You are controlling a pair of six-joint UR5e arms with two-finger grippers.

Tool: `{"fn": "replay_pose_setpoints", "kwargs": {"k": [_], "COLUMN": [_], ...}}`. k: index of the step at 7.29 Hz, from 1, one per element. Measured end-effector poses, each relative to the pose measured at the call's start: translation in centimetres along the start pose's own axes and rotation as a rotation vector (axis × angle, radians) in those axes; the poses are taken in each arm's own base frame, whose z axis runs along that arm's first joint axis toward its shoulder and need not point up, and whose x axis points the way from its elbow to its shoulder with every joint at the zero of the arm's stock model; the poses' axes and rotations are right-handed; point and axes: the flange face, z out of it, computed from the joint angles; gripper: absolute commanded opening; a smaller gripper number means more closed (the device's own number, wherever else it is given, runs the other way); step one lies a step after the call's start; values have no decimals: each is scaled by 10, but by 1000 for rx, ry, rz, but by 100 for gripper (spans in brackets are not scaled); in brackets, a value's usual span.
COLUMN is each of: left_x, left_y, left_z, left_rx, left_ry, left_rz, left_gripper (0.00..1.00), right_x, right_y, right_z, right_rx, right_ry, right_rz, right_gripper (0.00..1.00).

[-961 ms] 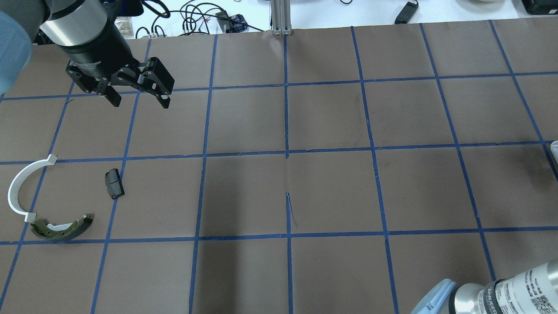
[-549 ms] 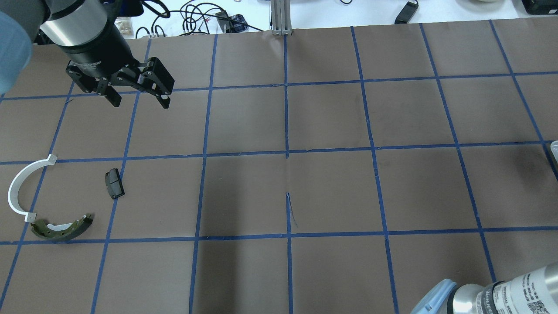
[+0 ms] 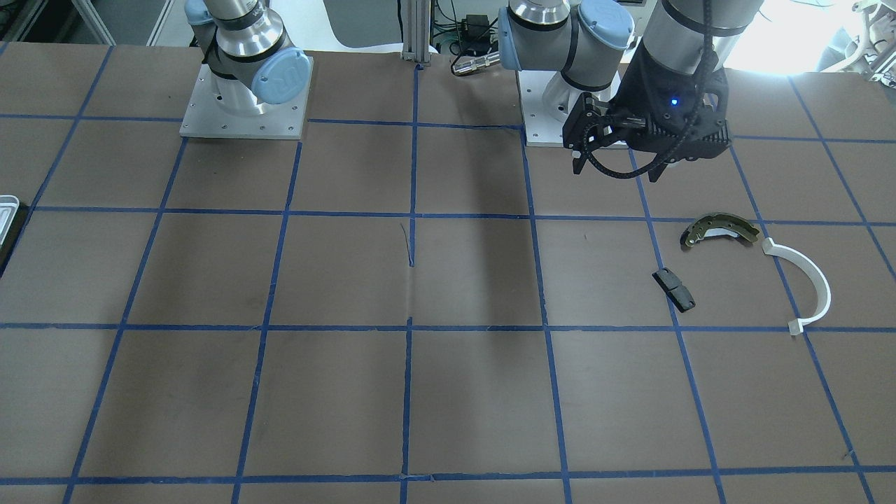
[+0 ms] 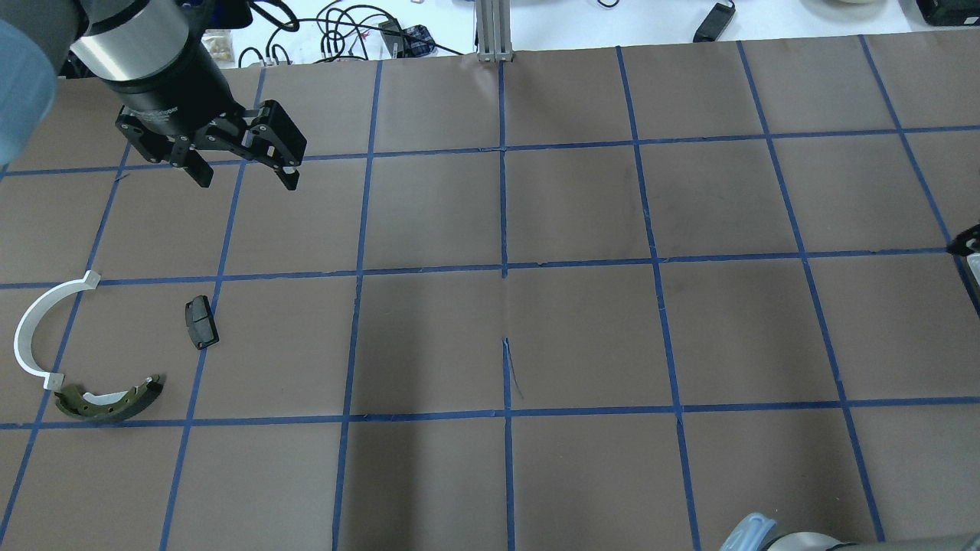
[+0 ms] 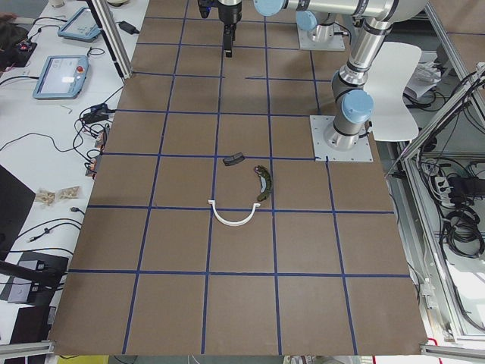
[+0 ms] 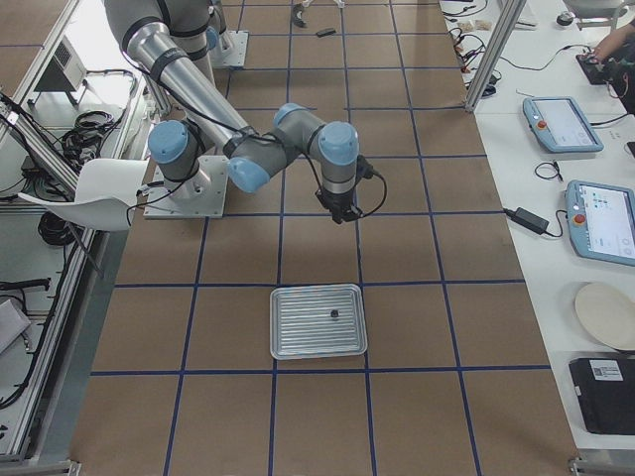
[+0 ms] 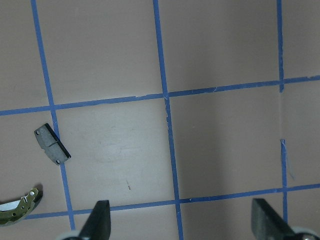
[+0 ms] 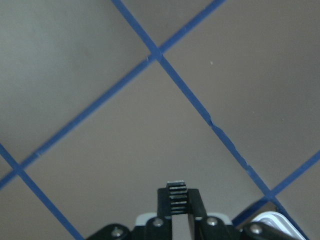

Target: Place bearing gear from tray to pile

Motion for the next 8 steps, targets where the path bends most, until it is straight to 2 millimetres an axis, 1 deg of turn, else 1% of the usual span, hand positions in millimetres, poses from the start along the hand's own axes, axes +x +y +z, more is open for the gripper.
{"fn": "replay_pose_setpoints", "kwargs": {"k": [1,2,3,4,5,6,7,8], "left_x": [0,0,0,0,0,0,0,0], "left_y": [0,0,0,0,0,1,1,1], "left_z": [0,0,0,0,0,0,0,0], "left_rx": [0,-1,-1,-1,0,-1,-1,0], "left_ry": [-1,-1,0,0,-1,-1,-1,0], "left_rz": [0,0,0,0,0,1,3,2], "left_gripper": [100,100,100,100,100,100,100,100], "right_x": [-37,-77,-115,-148,-180,-212,-245,-272], "right_y": [-68,-130,-186,-239,-290,-338,-382,-419], "right_z": [-7,-6,-1,8,18,33,54,83], "right_rx": [2,9,29,71,113,130,125,112], "right_ry": [-3,-6,2,19,24,6,-17,-32], "right_rz": [87,188,302,412,511,599,676,730], "right_gripper": [9,10,13,13,13,13,14,18]}}
